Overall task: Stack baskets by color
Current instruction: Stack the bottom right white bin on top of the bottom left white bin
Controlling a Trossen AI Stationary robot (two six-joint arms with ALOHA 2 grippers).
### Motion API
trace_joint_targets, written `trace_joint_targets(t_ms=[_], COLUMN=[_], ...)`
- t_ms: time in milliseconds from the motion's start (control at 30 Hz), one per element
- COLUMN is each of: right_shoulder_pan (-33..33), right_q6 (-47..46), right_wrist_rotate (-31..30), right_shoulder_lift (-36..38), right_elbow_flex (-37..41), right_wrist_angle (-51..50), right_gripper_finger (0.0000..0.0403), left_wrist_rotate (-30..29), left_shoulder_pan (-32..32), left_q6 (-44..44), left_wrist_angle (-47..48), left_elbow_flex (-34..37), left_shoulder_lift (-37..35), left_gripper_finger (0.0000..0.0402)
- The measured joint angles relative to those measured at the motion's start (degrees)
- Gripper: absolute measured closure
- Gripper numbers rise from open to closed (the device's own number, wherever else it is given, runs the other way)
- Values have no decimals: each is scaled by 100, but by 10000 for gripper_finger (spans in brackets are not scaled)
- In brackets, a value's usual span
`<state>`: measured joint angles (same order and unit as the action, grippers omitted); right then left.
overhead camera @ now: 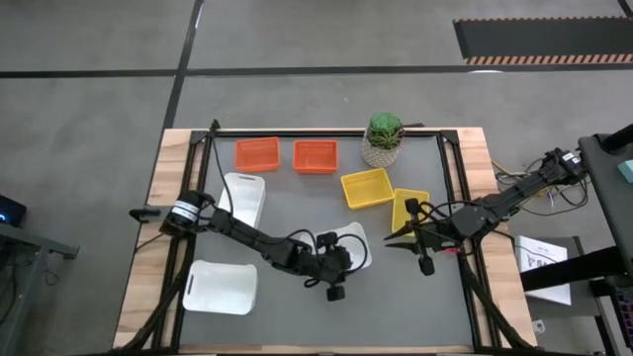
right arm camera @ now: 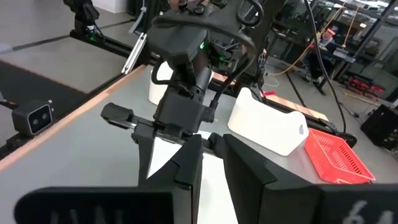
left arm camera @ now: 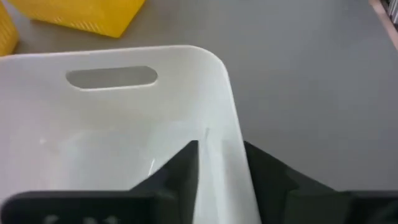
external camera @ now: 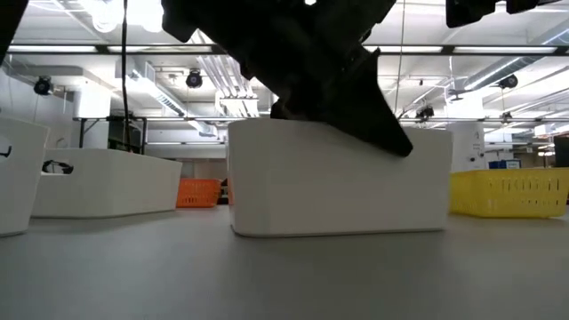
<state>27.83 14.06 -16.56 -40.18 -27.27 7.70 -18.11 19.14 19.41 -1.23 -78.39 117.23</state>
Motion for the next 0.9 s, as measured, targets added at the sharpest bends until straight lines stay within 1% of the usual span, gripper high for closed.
trace_joint_targets(t_ms=[133,200,333,467,633,700,833,900], right_shoulder_pan=[0,0,0,0,0,0,0,0], right_q6=[2,0,0,-5,-2,0,0,4], right_wrist_rotate=[0,0,0,-2,-1,-2,-2,0], right_shoulder_lift=[0,0,-1,-4,-4,-5,-29,-35], right_elbow_flex=[0,0,0,-2,-7,-8,-9,-9], right_wrist_angle=[0,0,-15,-53,-76,-107,-131,-132], right_gripper_finger=[346,346,346,346,346,346,346,346], left_wrist_rotate=[32,36,24,22,-76,-361,-1140,-1263], left_shoulder_pan=[0,0,58,261,734,1018,1597,1902], left_q6=[-25,-50,-358,-836,-1476,-1692,-1718,-1839], left_wrist_angle=[82,178,448,895,1952,2505,3363,3630], left_elbow_flex=[-2,0,-11,-44,-52,-52,-57,-57], left_shoulder_lift=[-35,-92,-266,-625,-1248,-1516,-2121,-2370], left_gripper_finger=[377,394,400,401,401,401,401,401])
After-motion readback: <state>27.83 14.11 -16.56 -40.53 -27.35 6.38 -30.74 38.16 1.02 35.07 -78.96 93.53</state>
